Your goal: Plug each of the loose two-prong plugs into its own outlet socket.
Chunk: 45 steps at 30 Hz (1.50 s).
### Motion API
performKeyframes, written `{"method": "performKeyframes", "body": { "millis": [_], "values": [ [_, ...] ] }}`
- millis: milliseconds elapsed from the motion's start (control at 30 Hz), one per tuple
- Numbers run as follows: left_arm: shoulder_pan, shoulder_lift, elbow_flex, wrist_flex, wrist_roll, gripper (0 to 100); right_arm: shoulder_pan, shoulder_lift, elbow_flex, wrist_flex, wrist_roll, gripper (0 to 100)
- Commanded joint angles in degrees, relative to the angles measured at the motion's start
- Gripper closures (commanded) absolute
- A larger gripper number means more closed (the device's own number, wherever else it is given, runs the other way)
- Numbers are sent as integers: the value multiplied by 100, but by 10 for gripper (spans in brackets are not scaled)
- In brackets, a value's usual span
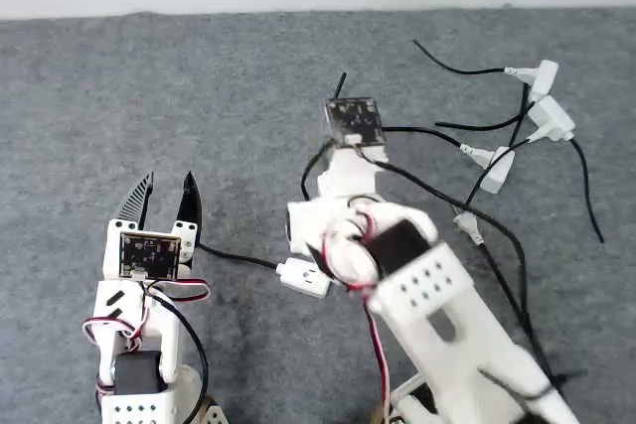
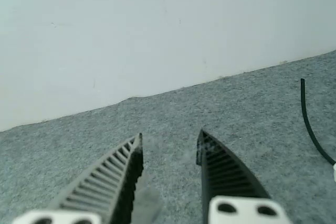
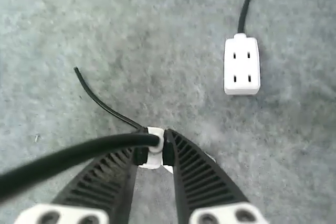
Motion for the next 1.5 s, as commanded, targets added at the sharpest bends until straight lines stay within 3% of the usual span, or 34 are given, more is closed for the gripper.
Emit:
{"method": "performKeyframes", "body": {
  "millis": [0,100,333,600,1000,1100,1233,1467],
  "values": [
    [18,-53,-48,-193,62,836,48,804,-1187,567,-229,991],
    [18,-53,-48,-193,62,836,48,1314,-1864,1182,-536,991],
    [18,-53,-48,-193,62,836,145,1437,-1705,1138,-1002,991],
    [18,-53,-48,-193,62,836,400,1411,-615,646,-985,991],
    [35,-53,-48,-158,70,836,470,1385,-79,892,-466,991],
    [492,-70,-48,79,18,836,611,1024,-273,1033,-316,991],
    [1626,-79,-66,607,-475,835,1024,101,-879,1007,35,991],
    [3903,-79,-532,2690,-343,835,1921,-690,-1266,1059,598,991]
  ]
}}
